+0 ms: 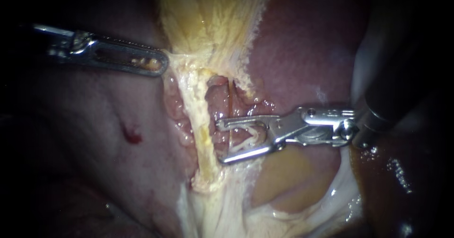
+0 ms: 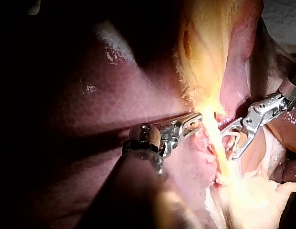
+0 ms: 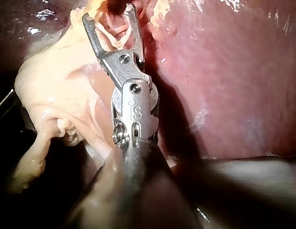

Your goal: Clipping first clip left tube

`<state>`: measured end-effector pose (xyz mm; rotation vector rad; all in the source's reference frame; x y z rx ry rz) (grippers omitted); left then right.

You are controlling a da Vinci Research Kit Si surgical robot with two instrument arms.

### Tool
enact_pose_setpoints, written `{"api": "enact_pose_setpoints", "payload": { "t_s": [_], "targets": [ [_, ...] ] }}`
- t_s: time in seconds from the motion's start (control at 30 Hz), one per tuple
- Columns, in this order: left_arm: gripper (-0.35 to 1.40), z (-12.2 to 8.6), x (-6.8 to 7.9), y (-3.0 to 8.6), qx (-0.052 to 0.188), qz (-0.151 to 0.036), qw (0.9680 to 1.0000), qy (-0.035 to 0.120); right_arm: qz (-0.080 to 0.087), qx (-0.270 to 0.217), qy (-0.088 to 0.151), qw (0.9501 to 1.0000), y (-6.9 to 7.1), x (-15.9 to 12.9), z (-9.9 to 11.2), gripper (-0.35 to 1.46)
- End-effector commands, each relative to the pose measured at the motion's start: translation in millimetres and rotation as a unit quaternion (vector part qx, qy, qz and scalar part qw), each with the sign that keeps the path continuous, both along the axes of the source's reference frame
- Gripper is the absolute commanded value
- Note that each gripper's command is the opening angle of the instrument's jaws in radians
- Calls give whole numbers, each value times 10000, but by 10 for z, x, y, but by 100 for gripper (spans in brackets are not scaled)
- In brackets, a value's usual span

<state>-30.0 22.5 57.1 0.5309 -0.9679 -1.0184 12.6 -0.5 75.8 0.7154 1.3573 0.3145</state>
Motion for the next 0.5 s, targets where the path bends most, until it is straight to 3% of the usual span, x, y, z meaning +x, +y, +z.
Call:
{"api": "enact_pose_setpoints", "payload": {
  "t_s": [0.03, 0.5],
  "targets": [
    [-35, 0, 0, 0, 0, -2, 10000, 2, -5, 16, 13, 10000, -1, 2, -1, 50],
    [-35, 0, -1, 0, 0, -5, 10000, 4, -107, 102, 199, 9997, -10, 32, -17, 50]
  ]
}}
